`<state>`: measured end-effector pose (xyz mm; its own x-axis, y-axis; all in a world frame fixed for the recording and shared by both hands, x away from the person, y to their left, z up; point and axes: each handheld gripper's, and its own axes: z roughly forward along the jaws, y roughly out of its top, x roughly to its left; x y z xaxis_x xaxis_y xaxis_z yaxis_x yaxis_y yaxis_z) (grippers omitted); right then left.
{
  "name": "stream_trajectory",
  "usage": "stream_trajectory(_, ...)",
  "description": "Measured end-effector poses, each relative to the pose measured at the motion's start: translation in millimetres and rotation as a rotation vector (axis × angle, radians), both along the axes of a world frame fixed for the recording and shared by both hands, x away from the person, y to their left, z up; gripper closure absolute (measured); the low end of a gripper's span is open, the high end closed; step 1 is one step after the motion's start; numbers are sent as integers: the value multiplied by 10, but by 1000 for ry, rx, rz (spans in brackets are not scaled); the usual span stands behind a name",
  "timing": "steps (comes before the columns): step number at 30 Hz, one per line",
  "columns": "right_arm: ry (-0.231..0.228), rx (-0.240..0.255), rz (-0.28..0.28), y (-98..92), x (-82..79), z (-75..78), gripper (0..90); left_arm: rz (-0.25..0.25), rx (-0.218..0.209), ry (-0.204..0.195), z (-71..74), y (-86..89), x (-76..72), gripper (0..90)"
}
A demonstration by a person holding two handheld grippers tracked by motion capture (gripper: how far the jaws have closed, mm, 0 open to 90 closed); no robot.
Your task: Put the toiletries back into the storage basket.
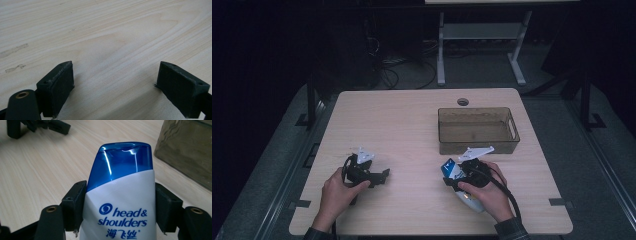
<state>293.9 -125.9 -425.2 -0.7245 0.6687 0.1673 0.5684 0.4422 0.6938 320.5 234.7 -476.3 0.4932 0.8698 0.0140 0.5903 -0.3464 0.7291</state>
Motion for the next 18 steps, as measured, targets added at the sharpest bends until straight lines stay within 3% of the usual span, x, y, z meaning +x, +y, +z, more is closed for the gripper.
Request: stream_trajectory(18, -57, 160, -20, -294, -106, 220, 349, -1, 1, 3, 1, 1, -1, 129)
